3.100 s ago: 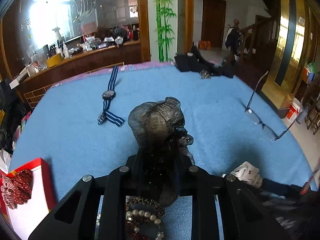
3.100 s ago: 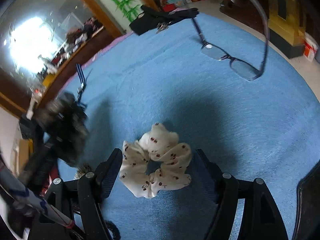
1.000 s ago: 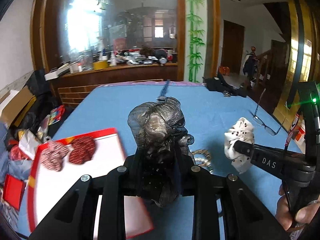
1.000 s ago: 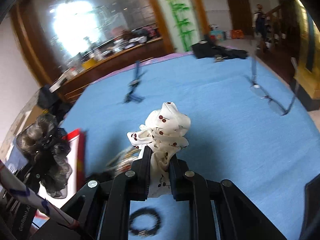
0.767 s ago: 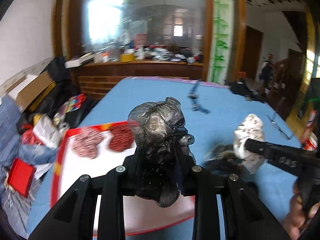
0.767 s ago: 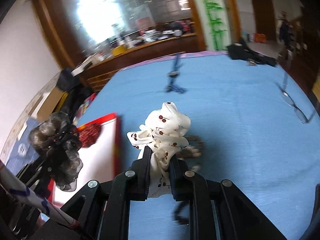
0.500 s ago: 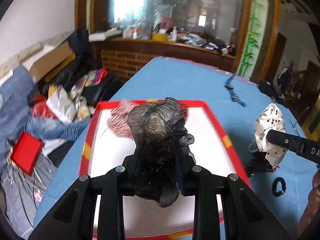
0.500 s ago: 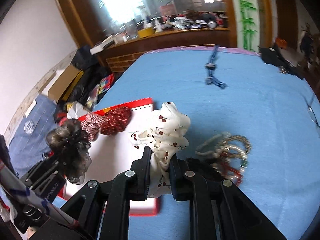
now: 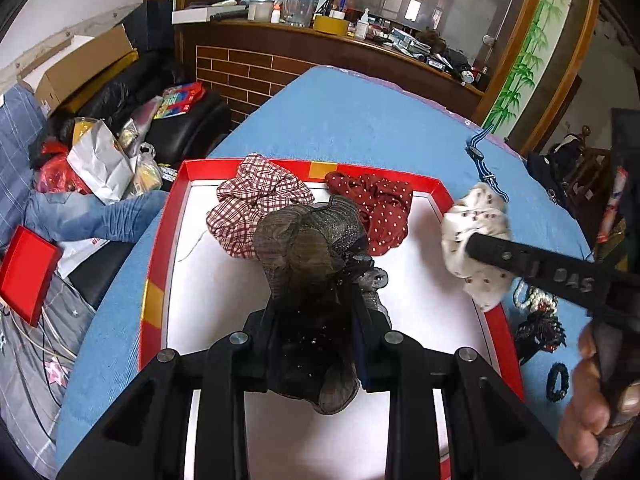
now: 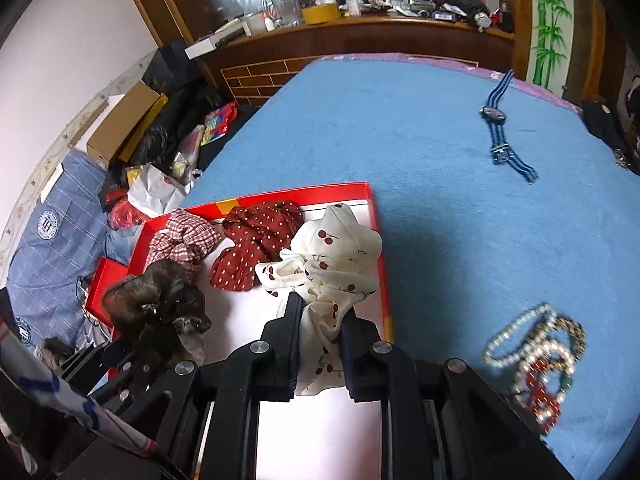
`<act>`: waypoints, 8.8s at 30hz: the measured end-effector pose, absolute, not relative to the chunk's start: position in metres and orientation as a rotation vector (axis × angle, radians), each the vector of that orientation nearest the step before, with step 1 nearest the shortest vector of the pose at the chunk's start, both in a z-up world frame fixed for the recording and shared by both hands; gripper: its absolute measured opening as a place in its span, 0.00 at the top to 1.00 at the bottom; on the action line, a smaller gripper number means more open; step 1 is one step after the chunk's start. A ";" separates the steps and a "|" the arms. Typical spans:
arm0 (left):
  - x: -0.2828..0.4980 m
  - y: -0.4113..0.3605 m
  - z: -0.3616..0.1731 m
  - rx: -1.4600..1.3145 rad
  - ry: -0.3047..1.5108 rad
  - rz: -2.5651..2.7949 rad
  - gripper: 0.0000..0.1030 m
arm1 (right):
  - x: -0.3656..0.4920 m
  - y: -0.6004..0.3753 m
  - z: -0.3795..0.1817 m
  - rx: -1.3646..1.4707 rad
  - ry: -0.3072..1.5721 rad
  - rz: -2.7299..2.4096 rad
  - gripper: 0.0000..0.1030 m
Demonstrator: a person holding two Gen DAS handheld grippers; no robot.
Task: Organize jewelry
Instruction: 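Lower both scrunchies into the tray and open both grippers, then move both grippers toward the black hair clips and black hair tie, then grasp the black claw clips with left gripper while right gripper grasps the black beaded hair tie, then carry the clips and hair tie over the red-rimmed tray, then lower the clips and hair tie into the tray and open both grippers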
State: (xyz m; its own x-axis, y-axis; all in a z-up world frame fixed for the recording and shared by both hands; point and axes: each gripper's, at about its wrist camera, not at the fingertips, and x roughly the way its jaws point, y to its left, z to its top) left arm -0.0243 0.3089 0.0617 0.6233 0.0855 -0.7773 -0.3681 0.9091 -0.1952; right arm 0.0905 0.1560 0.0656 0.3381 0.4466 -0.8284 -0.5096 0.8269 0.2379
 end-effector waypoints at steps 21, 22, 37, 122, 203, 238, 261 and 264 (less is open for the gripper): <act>-0.004 0.318 0.058 -0.339 0.861 0.304 0.52 | 0.116 0.180 0.042 -0.097 1.089 0.585 0.52; -0.004 0.318 0.060 -0.339 0.857 0.304 0.49 | 0.115 0.177 0.044 -0.088 1.084 0.589 0.47; -0.027 0.272 0.093 -0.291 0.721 0.248 0.43 | 0.080 0.082 0.097 0.060 0.951 0.635 0.45; 0.013 0.092 0.056 -0.144 0.786 -0.192 0.66 | 0.002 -0.069 0.018 -0.072 1.008 0.579 0.29; -0.077 0.355 0.055 -0.414 0.814 0.343 0.66 | -0.006 0.227 0.065 -0.202 1.001 0.860 0.85; -0.063 0.348 0.054 -0.324 0.796 0.376 0.55 | 0.039 0.215 0.042 -0.006 1.155 0.842 0.66; -0.094 0.296 0.082 -0.248 0.716 0.348 0.51 | -0.006 0.139 0.108 0.116 0.986 0.919 0.63; -0.096 0.281 0.083 -0.220 0.712 0.345 0.51 | -0.013 0.122 0.110 0.125 0.970 0.924 0.61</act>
State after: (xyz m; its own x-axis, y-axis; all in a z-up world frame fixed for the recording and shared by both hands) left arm -0.0956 0.2813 0.0827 0.7039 0.2332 -0.6709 -0.3815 0.9209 -0.0801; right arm -0.0126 0.1224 0.1097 0.2302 0.7218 -0.6527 -0.6175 0.6267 0.4754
